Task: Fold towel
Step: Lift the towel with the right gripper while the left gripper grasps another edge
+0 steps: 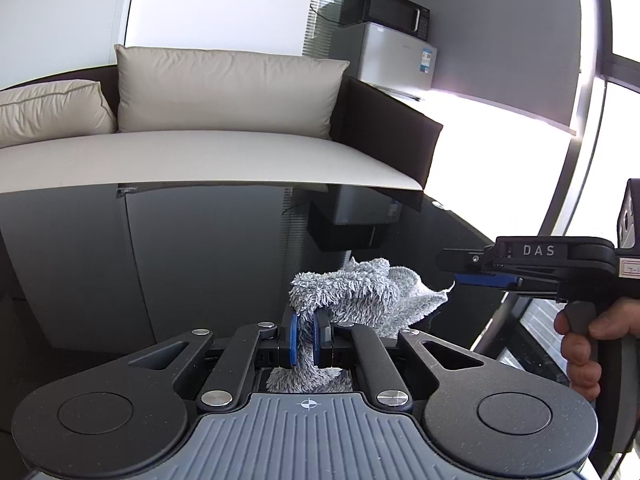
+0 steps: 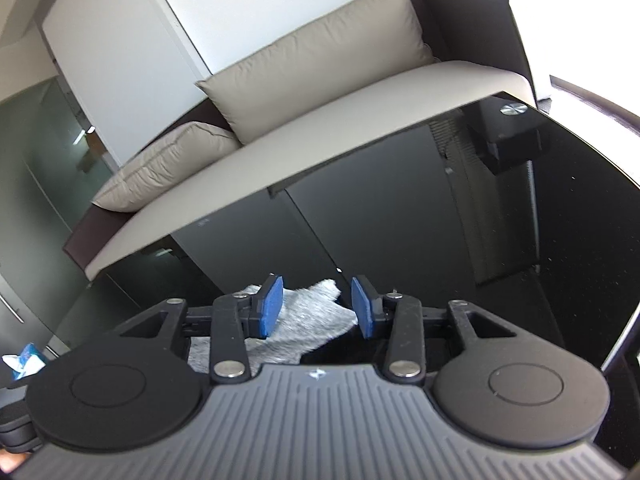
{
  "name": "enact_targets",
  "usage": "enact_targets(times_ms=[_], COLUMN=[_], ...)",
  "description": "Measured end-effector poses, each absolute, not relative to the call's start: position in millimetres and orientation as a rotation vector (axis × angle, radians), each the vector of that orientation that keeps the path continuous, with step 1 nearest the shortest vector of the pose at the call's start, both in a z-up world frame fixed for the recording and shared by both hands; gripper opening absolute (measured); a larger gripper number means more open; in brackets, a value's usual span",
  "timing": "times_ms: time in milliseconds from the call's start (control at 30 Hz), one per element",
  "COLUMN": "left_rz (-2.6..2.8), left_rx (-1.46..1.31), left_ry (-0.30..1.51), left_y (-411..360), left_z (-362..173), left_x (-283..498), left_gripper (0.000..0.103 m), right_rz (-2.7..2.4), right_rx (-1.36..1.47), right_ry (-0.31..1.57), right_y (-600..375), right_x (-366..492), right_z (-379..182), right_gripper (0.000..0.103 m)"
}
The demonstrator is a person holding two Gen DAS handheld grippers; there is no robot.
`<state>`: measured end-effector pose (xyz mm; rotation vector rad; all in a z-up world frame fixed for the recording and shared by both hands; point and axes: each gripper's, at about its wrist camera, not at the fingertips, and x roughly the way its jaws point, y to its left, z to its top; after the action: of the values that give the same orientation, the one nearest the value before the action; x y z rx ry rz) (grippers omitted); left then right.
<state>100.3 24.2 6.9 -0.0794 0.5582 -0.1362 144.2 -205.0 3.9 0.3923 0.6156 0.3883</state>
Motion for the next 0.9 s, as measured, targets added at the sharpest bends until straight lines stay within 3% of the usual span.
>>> enact_targets(times_ms=[167,467,533,600,633,733,900], left_rz=[-0.12,-0.107,-0.104,-0.102,-0.1,-0.09,-0.049], left_rx=[-0.086,-0.104,-0.101,-0.103,-0.104,-0.108,-0.125], left_ry=[0.579,0.602,0.61,0.62,0.624,0.636,0.657], left_y=[27.9,32.9,33.0,32.1,32.5,33.8,39.2], left_z=[6.9,6.1,5.9,5.4,4.9,3.7,0.5], left_x=[99.2,93.1,92.1,91.9,91.9,92.8,91.4], left_gripper=[0.007,0.007,0.007,0.007,0.007,0.008,0.022], right_rz=[0.359,0.406,0.408,0.405,0.404,0.402,0.41], right_rx=[0.395,0.461,0.454,0.437,0.432,0.424,0.42], right_ry=[0.675,0.713,0.708,0.707,0.704,0.681,0.64], right_y=[-202.3,-194.4,-191.2,-187.5,-186.4,-185.4,-187.2], right_x=[146.9,149.7,150.6,150.1,149.5,147.2,143.6], right_z=[-6.9,-14.1,-13.8,-12.6,-11.9,-9.2,-3.8], right_gripper=[0.049,0.047,0.032,0.01,0.004,0.002,0.002])
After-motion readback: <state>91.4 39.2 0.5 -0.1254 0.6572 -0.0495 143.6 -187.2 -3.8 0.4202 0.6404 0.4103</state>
